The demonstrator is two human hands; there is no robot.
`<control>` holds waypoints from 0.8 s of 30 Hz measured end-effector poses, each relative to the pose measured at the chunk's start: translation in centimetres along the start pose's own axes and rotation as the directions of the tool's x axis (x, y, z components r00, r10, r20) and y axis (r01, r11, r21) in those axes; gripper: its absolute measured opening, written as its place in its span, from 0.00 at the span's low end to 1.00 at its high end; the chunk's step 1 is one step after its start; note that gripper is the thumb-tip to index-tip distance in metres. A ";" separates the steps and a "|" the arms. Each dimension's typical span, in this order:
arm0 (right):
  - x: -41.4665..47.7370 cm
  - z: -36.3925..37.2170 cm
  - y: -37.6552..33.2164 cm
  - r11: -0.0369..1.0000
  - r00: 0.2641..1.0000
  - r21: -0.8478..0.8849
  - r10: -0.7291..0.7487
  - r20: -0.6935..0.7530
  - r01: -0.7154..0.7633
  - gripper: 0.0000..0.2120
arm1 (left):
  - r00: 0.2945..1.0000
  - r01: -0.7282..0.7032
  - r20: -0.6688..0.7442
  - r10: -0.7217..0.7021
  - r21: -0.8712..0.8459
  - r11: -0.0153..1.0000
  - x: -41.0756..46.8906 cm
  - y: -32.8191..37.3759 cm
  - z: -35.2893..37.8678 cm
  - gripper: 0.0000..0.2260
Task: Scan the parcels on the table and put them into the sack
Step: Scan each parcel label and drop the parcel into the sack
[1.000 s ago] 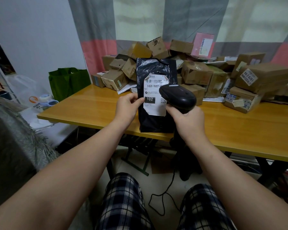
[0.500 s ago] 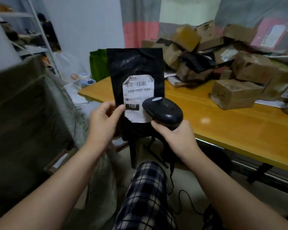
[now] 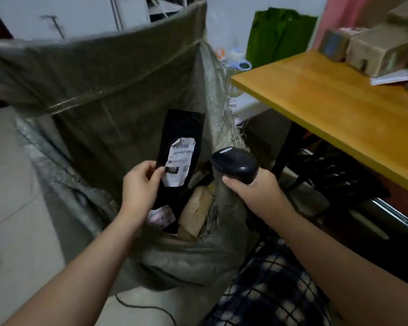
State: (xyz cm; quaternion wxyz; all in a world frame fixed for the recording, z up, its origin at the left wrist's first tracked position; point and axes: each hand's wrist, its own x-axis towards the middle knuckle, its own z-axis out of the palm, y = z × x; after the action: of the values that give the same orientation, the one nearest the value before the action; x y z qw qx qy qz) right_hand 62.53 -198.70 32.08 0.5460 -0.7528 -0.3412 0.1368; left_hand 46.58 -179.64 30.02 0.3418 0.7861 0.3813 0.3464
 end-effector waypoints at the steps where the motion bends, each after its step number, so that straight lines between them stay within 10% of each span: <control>1: 0.2 0.4 0.4 0.999 1.000 -0.040 0.006 0.005 -0.006 0.11 | 1.000 0.018 0.015 -0.018 0.054 0.998 0.1 -1.2 0.2 0.03; 17: 2.4 1.8 3.6 0.977 0.979 -0.076 0.203 0.033 -0.200 0.07 | 0.919 0.100 0.332 -0.213 0.328 0.939 6.6 -4.0 9.7 0.14; 24: 1.9 -0.8 3.6 0.985 0.981 -0.003 0.170 -0.095 -0.171 0.06 | 0.946 -0.121 0.317 0.059 0.179 0.976 3.6 1.4 9.5 0.12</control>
State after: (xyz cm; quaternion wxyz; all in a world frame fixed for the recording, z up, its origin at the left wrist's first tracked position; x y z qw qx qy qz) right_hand 65.66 -198.64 29.41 0.5435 -0.7879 -0.2501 0.1456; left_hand 56.40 -179.86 27.13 0.3018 0.8772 0.3186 0.1946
